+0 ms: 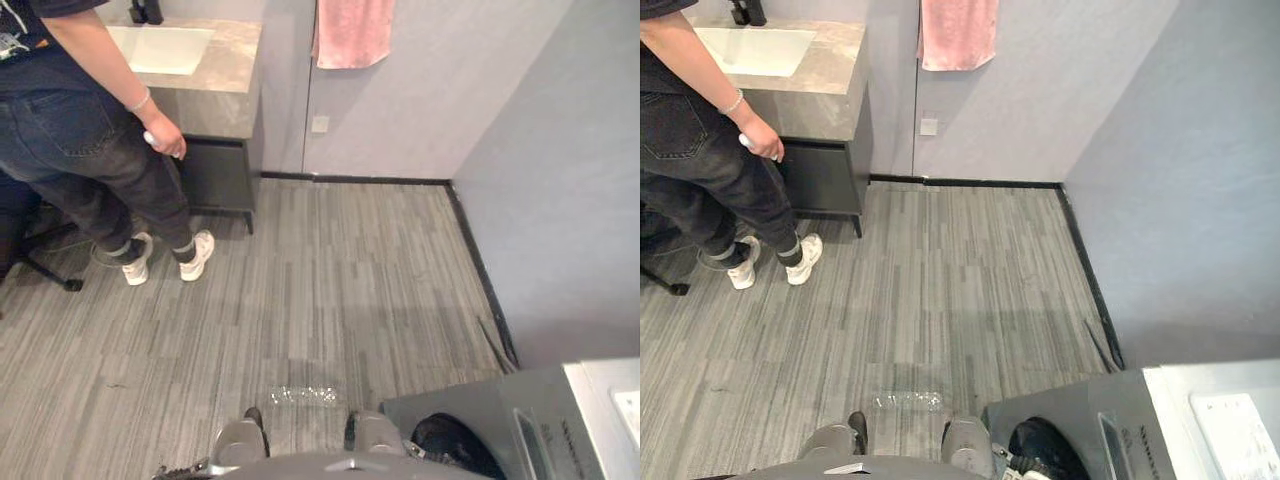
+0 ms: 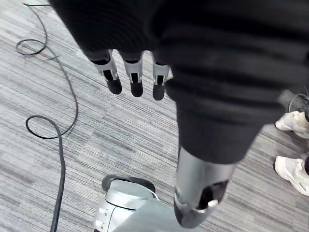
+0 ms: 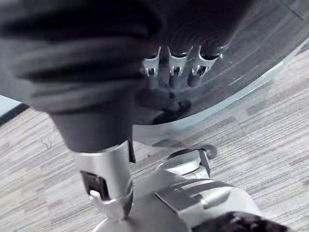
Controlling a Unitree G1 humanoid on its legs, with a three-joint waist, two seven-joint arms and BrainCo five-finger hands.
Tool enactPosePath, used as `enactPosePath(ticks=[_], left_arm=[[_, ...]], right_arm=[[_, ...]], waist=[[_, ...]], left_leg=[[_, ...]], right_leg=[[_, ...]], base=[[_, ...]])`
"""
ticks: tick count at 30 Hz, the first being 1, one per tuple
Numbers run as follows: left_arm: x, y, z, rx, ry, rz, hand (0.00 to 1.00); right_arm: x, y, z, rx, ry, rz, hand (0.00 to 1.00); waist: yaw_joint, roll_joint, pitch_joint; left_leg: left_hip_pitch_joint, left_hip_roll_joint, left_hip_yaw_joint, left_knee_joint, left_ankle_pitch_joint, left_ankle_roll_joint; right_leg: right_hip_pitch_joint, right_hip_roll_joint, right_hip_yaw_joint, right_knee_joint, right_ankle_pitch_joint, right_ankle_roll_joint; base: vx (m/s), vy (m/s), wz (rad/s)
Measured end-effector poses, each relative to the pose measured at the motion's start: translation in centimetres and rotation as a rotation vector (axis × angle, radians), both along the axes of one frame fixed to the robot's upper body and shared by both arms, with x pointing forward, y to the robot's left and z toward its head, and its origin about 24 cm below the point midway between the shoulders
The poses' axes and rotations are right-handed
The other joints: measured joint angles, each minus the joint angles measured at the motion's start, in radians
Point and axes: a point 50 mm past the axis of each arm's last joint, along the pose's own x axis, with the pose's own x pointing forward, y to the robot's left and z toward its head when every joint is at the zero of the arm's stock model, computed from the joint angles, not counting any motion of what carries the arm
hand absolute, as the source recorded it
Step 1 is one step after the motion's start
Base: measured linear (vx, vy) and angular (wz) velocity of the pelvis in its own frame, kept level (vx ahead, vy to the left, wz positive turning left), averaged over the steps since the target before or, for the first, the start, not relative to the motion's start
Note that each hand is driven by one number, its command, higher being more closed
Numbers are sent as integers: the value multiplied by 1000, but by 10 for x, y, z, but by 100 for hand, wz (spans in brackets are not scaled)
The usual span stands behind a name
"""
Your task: Pick up the laundry basket with both hands and put the clothes into the washing machine.
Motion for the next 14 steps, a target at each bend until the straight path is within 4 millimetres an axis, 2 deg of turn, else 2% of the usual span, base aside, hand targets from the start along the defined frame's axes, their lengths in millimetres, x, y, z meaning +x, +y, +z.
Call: enactPosePath(ticks=[1, 3, 4, 7, 9, 14], left_arm=[[-2, -2, -1, -5, 8, 3, 0], [-9, -15, -5, -45, 34, 16, 0], [-13, -21, -6, -61, 46, 20, 0], [-20, -19, -6, -55, 66, 24, 0], [-27, -17, -6, -52, 93, 24, 0], [-27, -4, -4, -19, 98, -7, 0]], right_arm=[[-3, -1, -1, 25, 4, -10, 0], [-11, -16, 0, 68, 8, -22, 0], [-13, -21, 1, 58, 15, -27, 0], [-13, -20, -1, 69, 34, -36, 0], [-12, -17, -2, 39, 39, -43, 0], [-13, -6, -5, 40, 58, -61, 0]], waist=[[1, -2, -16], [-7, 68, -37], [-4, 86, -38], [0, 81, -34], [1, 59, -33], [-6, 8, -24]], left_leg=[[-2, 4, -6, -14, 11, -17], [18, 14, -37, -95, 74, -34], [40, 13, -47, -131, 97, -38], [64, 11, -49, -162, 113, -35], [67, 0, -55, -180, 123, -27], [70, -29, -104, -229, 160, -12]], right_leg=[[17, 4, -19, -38, -16, -1], [41, 20, -74, -94, -14, -3], [61, 23, -89, -103, -14, -4], [82, 29, -93, -126, -7, -7], [89, 30, -93, -159, 7, 0], [123, 15, -130, -216, 27, 1]], base=[[148, -371, 44], [130, -188, 53], [94, -105, 36], [22, -18, 8], [-17, 34, 1], [-14, 56, 24]])
